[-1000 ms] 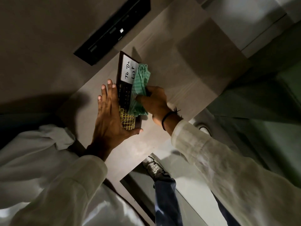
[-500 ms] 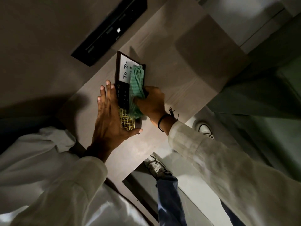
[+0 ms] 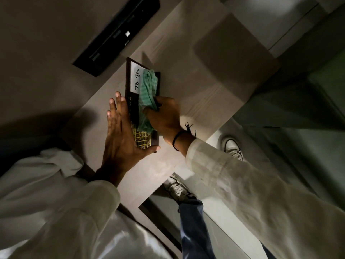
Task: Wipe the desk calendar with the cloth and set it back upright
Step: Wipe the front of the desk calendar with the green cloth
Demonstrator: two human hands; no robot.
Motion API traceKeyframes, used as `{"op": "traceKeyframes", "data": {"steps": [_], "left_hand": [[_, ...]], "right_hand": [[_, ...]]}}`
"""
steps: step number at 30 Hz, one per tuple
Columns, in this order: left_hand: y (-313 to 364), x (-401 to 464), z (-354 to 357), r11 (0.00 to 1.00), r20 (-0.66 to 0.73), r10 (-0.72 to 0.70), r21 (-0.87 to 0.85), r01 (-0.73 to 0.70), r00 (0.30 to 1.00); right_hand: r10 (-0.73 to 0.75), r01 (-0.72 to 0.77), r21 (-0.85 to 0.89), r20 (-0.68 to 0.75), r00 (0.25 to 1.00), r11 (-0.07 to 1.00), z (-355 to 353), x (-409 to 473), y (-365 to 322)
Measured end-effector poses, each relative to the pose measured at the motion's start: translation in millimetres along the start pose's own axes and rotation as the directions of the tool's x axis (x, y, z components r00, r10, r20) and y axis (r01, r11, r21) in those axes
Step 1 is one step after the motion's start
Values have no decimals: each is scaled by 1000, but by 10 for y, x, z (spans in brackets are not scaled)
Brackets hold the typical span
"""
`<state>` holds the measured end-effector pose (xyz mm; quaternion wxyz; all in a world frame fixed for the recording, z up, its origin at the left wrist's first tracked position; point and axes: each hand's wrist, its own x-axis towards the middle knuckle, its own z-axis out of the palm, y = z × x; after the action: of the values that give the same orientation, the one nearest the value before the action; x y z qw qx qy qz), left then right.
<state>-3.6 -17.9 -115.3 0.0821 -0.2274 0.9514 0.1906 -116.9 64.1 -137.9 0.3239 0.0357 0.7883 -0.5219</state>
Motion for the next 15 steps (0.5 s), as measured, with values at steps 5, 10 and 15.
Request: {"op": "traceKeyframes", "data": {"steps": [5,10,15], "left_hand": [[-23,-7,-3,1000,14,-2,14,2,1000],[-63,-6,12,1000,-7,3,26,-2,1000],[-11,-5,-5,1000,-12,-2,14,2,1000]], "right_hand": [[47,-47,13,-35,998,999,-41,19,113],[-97,97,35,5,995,995,91,-63,8],[11,-12,-35,-29,1000,999,-61,94,81]]}}
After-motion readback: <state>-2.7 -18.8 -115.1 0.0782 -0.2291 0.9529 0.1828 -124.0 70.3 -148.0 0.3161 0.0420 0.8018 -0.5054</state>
